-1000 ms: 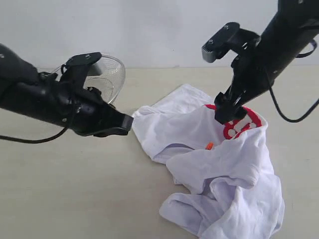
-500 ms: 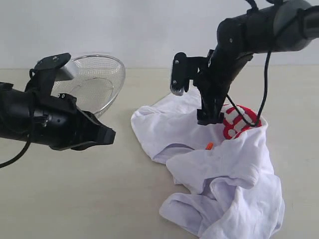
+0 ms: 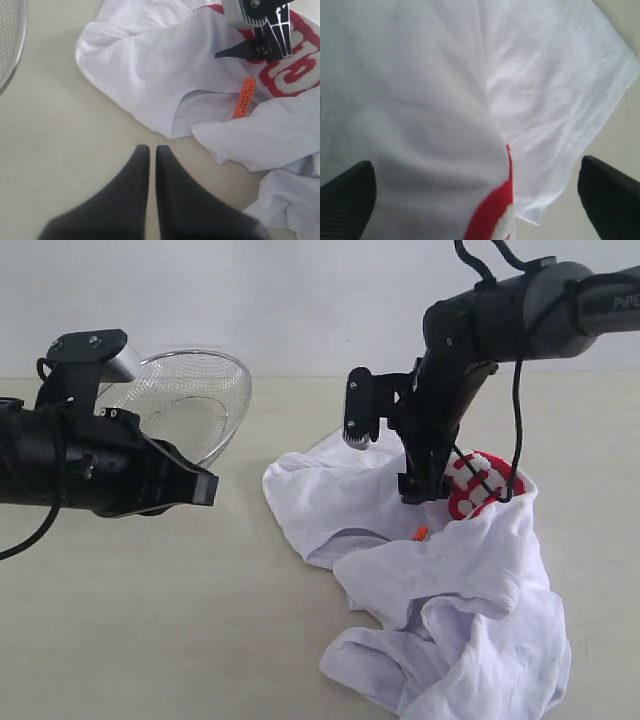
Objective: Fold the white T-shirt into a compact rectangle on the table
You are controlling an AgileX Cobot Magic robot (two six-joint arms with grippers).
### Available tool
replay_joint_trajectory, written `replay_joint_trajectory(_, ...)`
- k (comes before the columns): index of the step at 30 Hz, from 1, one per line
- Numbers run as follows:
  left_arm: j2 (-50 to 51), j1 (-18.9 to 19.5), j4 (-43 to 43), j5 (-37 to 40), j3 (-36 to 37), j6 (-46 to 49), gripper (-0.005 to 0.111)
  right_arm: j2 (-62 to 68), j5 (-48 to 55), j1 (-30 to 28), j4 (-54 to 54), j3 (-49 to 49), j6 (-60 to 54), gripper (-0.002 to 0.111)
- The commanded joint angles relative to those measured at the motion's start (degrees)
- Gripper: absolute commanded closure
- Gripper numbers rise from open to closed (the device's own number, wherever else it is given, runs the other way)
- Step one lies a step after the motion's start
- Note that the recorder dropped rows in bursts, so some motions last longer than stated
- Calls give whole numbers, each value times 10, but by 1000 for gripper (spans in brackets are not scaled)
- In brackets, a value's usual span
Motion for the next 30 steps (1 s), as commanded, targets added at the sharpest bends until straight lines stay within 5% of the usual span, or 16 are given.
replay_joint_trajectory(1,-5,-2,-6,-3,1,3,102,-3,-4,0,37,-3,1,3)
replay_joint_trajectory(20,-5,-2,-6,-5,1,3,102,43,-44,0,70,-3,63,4)
replay_joint_trajectory(24,-5,-2,-6,-10,1,3,102,59,-72,0,152,-3,121,19)
replay_joint_trajectory(30,-5,-2,-3,-17,1,3,102,68,-149,0,182,-3,162,64)
